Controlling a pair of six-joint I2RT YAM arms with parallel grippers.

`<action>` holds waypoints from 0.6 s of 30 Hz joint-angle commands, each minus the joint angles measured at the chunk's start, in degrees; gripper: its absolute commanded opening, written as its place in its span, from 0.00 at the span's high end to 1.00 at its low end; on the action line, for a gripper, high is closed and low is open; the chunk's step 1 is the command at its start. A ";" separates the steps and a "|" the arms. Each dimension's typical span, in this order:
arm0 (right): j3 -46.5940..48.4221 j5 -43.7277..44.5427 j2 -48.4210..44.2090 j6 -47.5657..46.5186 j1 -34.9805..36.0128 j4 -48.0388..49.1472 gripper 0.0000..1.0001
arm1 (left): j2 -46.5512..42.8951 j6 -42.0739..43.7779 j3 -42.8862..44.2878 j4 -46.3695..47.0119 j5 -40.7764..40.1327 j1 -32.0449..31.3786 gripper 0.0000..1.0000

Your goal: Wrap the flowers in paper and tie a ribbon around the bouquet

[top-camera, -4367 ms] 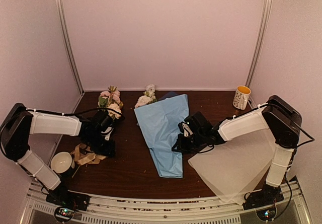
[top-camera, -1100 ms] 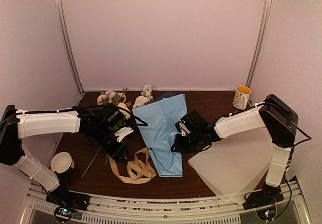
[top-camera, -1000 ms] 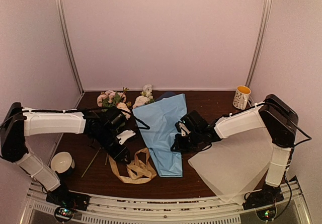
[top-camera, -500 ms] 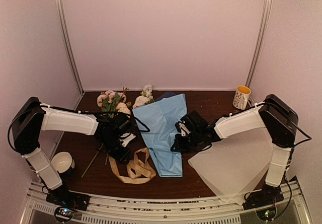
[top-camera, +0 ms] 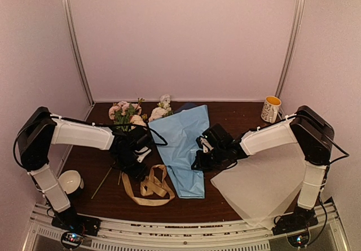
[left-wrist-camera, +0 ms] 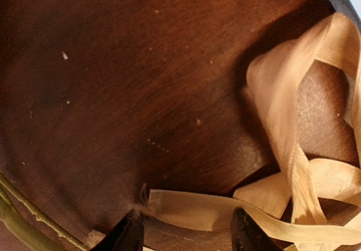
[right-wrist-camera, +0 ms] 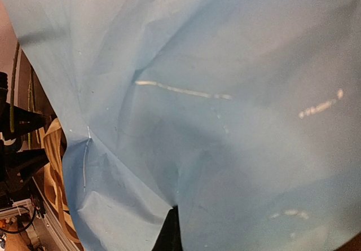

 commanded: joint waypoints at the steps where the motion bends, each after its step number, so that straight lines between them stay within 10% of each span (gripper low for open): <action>1: -0.65 3.55 2.72 -2.15 0.35 -5.36 1.00 | 1.86 1.83 0.15 4.24 -1.31 0.14 0.49; 5: -0.90 3.72 2.47 -2.15 0.39 -5.40 1.00 | 0.86 2.91 0.42 4.93 -1.25 0.14 0.80; 18: -0.64 3.66 2.59 -2.33 0.35 -5.78 1.00 | -7.71 5.92 -1.69 9.21 -4.18 0.05 0.97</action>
